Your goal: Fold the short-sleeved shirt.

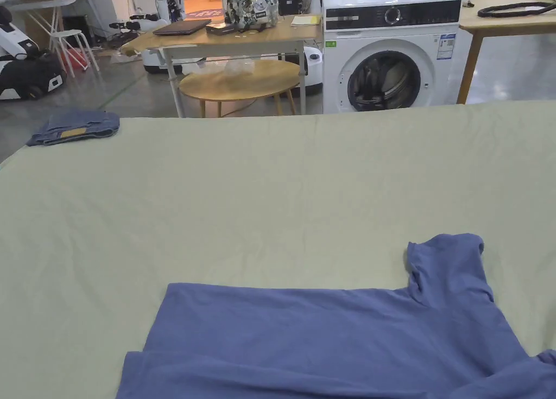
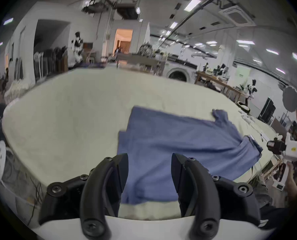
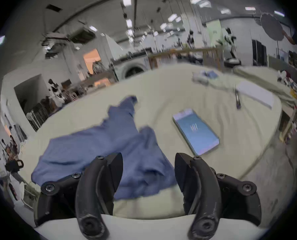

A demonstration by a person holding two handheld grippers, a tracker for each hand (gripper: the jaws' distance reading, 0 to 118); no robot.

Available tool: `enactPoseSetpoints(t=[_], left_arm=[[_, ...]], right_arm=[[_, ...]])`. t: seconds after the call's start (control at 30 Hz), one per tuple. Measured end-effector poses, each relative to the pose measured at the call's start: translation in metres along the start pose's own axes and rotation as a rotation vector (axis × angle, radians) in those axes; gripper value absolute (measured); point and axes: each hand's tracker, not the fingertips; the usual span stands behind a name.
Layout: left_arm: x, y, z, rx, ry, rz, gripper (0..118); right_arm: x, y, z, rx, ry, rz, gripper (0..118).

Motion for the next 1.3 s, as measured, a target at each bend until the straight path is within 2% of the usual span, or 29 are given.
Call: enactPoseSetpoints(t=[0.13, 0.17, 0.2, 0.23, 0.27, 0.3, 0.37, 0.4, 0.57, 0.63, 0.67, 0.7, 0.77, 0.9, 1.0, 1.1, 1.13, 1.17, 1.2, 1.23, 1.3], left_arm=[[0.034, 0.037, 0.015, 0.138, -0.066, -0.06, 49], [0.041, 0.045, 0.016, 0.161, -0.103, -0.08, 41], [0.047, 0.049, 0.017, 0.165, -0.117, -0.09, 22], [0.054, 0.053, 0.016, 0.159, -0.105, -0.094, 3], [0.06, 0.054, 0.014, 0.158, -0.094, -0.096, 0], [0.063, 0.053, 0.012, 0.168, -0.088, -0.101, 0], [0.06, 0.052, 0.005, 0.134, -0.133, -0.07, 0], [0.059, 0.05, 0.002, 0.113, -0.132, -0.056, 0], [0.045, 0.062, -0.015, 0.103, -0.086, -0.04, 0], [0.035, 0.076, -0.033, 0.048, -0.059, -0.033, 0], [0.029, 0.084, -0.048, 0.01, -0.035, -0.029, 4], [0.023, 0.092, -0.063, 0.007, -0.004, -0.053, 17], [0.003, 0.108, -0.104, -0.073, 0.017, -0.068, 35], [-0.027, 0.126, -0.201, -0.207, -0.009, -0.048, 38], [-0.033, 0.125, -0.268, -0.33, 0.033, 0.003, 43], [-0.046, 0.118, -0.311, -0.41, 0.032, 0.057, 42], [-0.045, 0.114, -0.317, -0.455, 0.034, 0.073, 36], [-0.039, 0.114, -0.313, -0.42, 0.05, 0.041, 24], [-0.035, 0.117, -0.311, -0.402, 0.026, 0.002, 0], [-0.031, 0.117, -0.315, -0.447, -0.041, -0.012, 0], [-0.025, 0.109, -0.331, -0.466, 0.054, -0.142, 0]], right_arm=[[-0.039, 0.03, 0.008, 0.096, 0.085, 0.109, 64], [-0.05, 0.035, 0.007, 0.109, 0.099, 0.136, 62], [-0.057, 0.038, 0.004, 0.111, 0.113, 0.154, 52], [-0.065, 0.04, 0.001, 0.107, 0.127, 0.171, 35], [-0.07, 0.04, -0.003, 0.111, 0.146, 0.188, 11], [-0.075, 0.038, -0.009, 0.109, 0.159, 0.193, 0], [-0.085, 0.035, -0.019, 0.089, 0.152, 0.205, 0], [-0.087, 0.033, -0.023, 0.053, 0.184, 0.225, 0], [-0.095, 0.026, -0.039, 0.021, 0.177, 0.288, 0], [-0.096, 0.025, -0.044, 0.013, 0.175, 0.296, 0], [-0.097, 0.025, -0.047, 0.001, 0.174, 0.295, 0], [-0.094, 0.026, -0.051, -0.01, 0.166, 0.29, 0], [-0.092, 0.023, -0.058, -0.046, 0.137, 0.288, 0], [-0.085, 0.016, -0.061, -0.054, 0.101, 0.337, 0], [-0.072, 0.018, -0.06, -0.086, 0.12, 0.319, 0], [-0.061, 0.02, -0.058, -0.099, 0.102, 0.294, 0], [-0.057, 0.021, -0.059, -0.11, 0.087, 0.29, 0], [-0.053, 0.022, -0.059, -0.119, 0.073, 0.284, 0], [-0.049, 0.025, -0.06, -0.126, 0.068, 0.275, 0], [-0.043, 0.028, -0.063, -0.129, 0.072, 0.269, 0], [-0.041, 0.046, -0.078, -0.125, 0.093, 0.27, 0]])
